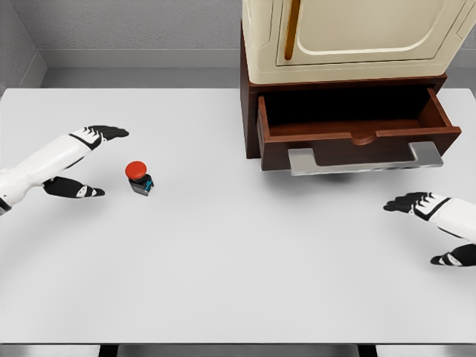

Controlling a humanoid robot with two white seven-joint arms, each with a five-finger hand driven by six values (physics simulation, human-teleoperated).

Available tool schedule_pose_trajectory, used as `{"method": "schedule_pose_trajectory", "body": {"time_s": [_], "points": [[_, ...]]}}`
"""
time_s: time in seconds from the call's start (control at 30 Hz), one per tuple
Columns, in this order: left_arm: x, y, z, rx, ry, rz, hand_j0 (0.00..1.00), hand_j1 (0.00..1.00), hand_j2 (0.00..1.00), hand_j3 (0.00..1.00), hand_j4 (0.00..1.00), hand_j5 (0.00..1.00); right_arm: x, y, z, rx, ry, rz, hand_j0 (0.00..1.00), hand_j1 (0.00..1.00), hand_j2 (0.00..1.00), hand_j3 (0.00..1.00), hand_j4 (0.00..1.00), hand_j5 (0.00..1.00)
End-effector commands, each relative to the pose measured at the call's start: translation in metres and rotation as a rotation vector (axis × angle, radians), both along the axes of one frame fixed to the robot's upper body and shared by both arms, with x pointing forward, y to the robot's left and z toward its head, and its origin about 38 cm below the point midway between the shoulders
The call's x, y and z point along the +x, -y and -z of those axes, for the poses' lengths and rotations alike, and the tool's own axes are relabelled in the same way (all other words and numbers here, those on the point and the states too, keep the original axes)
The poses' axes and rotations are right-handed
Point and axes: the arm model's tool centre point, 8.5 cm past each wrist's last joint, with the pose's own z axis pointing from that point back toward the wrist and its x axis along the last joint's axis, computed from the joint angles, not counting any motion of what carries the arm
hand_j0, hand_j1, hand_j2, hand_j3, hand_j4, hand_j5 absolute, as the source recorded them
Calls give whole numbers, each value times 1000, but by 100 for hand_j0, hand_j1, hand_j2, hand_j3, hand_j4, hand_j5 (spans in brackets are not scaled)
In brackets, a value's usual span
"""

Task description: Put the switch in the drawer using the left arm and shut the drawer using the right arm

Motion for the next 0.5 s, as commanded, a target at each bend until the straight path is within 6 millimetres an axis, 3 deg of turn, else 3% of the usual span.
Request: {"method": "schedule_pose_trajectory", "body": {"time_s": [0.0, 0.1, 0.2, 0.23, 0.27, 0.37, 0.47], "points": [[0, -1, 0, -8, -3, -5, 100, 100, 100, 100, 100, 100, 0, 0, 0, 6, -5, -1, 100, 100, 100, 100, 100, 100], [1, -1, -1, -16, 2, -8, 100, 100, 100, 100, 100, 100, 0, 0, 0, 4, -7, -2, 99, 99, 99, 99, 99, 99], [5, 8, 1, -101, 26, -31, 100, 100, 100, 100, 100, 100, 0, 4, -5, -4, 5, 7, 74, 74, 74, 74, 74, 74], [5, 9, 0, -139, 22, -28, 100, 100, 100, 100, 100, 100, 1, 9, -12, -17, 15, 13, 59, 59, 59, 59, 59, 59], [4, 9, -6, -253, 8, -22, 100, 100, 100, 100, 100, 100, 2, 14, -19, -21, 35, 27, 56, 56, 56, 56, 56, 56], [3, 13, -6, -413, -36, -4, 100, 100, 100, 100, 100, 100, 3, 27, -37, -5, 99, 75, 64, 64, 64, 64, 64, 64], [4, 16, -5, -523, -58, 0, 100, 100, 100, 100, 100, 100, 0, 28, -38, 38, 99, 86, 68, 68, 68, 68, 68, 68]]}}
